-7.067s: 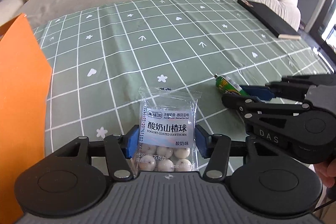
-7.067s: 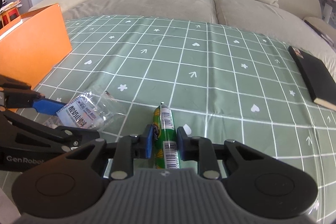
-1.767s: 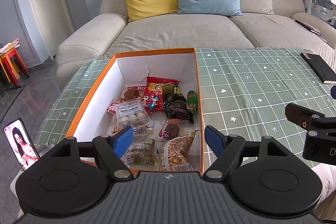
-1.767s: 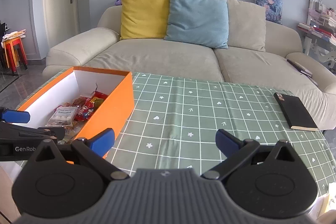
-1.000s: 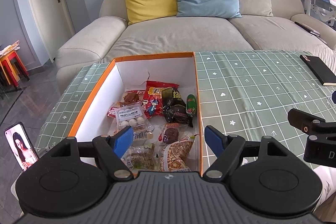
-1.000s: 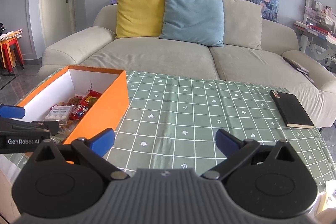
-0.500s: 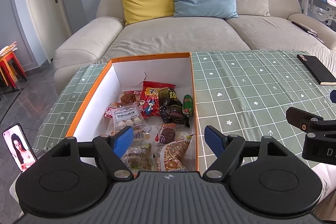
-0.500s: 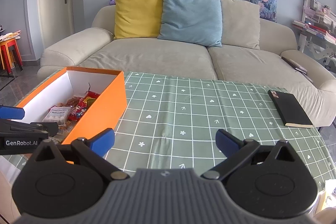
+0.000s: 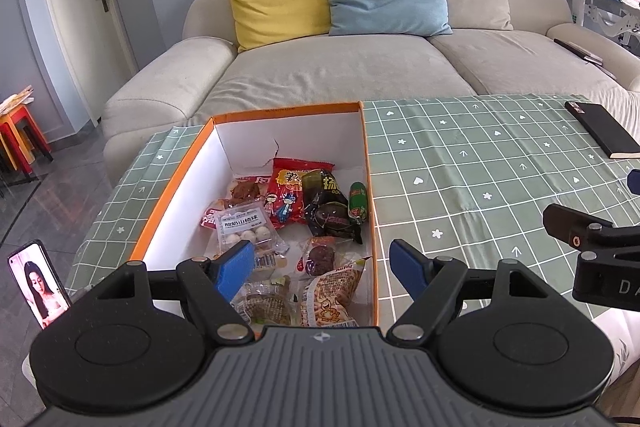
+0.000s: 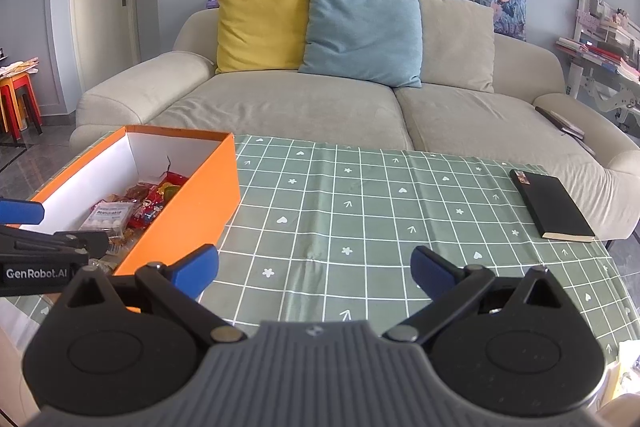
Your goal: Organize snacks
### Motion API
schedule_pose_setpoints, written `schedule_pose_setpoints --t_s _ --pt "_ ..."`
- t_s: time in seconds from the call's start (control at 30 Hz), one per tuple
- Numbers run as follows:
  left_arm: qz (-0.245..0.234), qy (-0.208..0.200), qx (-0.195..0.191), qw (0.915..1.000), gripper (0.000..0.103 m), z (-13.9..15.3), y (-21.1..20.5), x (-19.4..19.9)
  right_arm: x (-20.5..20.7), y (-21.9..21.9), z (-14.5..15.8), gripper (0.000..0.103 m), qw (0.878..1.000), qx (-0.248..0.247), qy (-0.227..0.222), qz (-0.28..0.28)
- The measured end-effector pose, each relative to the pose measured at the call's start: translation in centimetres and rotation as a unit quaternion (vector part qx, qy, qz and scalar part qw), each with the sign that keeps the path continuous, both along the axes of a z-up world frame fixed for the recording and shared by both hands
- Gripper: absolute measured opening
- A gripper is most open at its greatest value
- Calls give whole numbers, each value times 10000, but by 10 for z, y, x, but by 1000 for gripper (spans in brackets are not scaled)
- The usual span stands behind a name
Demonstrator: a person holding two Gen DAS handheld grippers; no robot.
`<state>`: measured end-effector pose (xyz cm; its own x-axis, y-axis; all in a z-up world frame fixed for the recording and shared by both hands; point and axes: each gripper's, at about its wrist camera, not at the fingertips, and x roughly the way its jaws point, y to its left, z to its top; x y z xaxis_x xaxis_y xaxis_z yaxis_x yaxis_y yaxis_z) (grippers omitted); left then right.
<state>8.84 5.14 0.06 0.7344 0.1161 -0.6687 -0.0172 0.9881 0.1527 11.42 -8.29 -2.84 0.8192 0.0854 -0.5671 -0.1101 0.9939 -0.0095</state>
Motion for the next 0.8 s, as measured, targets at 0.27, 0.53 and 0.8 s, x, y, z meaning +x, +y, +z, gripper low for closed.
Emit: schedule_pose_setpoints --t_s 0.27,0.53,0.8 --pt "-11 -10 83 10000 90 1 -1 -1 0 0 -1 99 10000 13 14 -12" --pt "-7 -22 120 9999 90 1 0 -1 0 0 -3 99 10000 24 39 -20" --pt "4 -16 117 9999 90 1 2 -1 1 0 -4 99 10000 25 55 -17"
